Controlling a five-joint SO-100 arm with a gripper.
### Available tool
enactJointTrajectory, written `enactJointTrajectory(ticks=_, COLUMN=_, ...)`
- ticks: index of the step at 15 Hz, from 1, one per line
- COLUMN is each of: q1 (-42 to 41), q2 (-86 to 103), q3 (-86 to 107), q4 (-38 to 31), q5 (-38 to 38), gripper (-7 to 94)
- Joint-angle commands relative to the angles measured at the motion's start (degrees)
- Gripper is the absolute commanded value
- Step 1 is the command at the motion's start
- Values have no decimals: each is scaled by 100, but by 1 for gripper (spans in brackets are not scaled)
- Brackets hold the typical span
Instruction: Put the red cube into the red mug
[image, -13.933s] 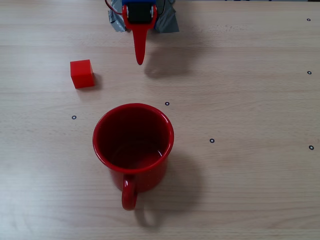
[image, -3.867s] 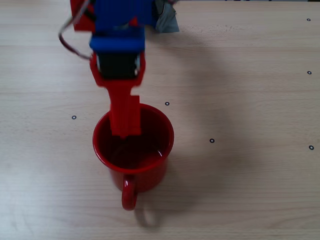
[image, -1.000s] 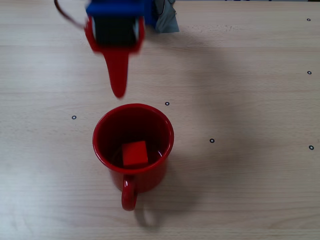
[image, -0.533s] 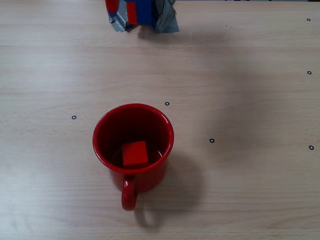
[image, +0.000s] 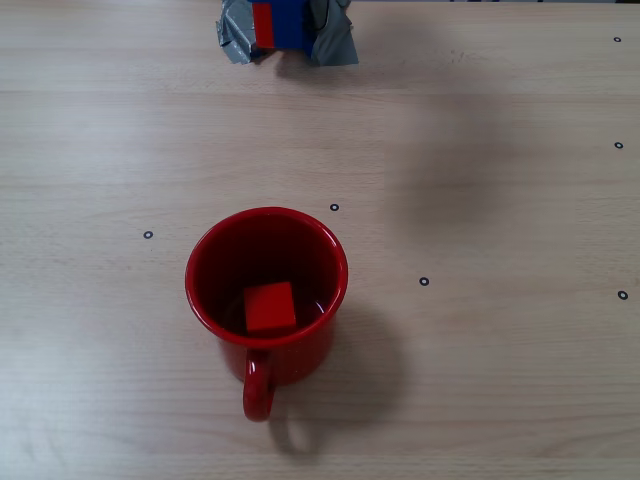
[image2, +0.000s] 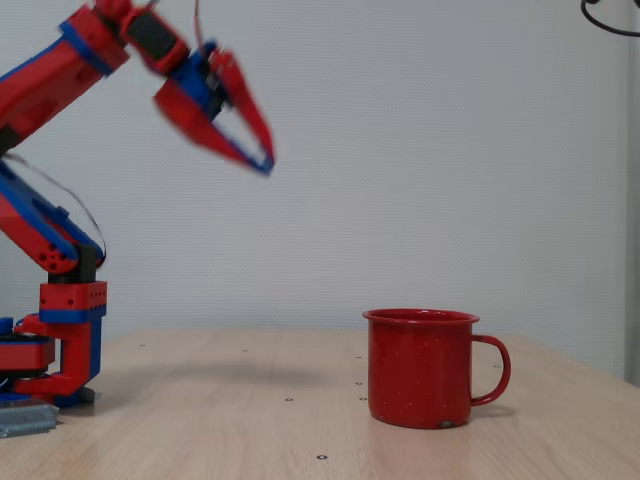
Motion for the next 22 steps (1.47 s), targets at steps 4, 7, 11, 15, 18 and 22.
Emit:
enactJointTrajectory(ticks=4, q1=-343, q2=2057, q3=2953, q4=-782, q5=0, gripper=0)
enactJointTrajectory(ticks=7, q1=-457, q2=3173, q3=4333, q4=-1020, q5=9, gripper=0)
enactJointTrajectory(ticks=11, q1=-483, q2=4254, q3=5950, q4=-1424, q5=0, gripper=0)
enactJointTrajectory(ticks=15, q1=-510, q2=5326, q3=7321, q4=-1740, q5=229, gripper=0)
enactJointTrajectory(ticks=18, q1=-571, q2=5326, q3=7726, q4=-1960, q5=185, gripper=0)
enactJointTrajectory(ticks=22, q1=-519, q2=5326, q3=7822, q4=-2039, q5=141, gripper=2)
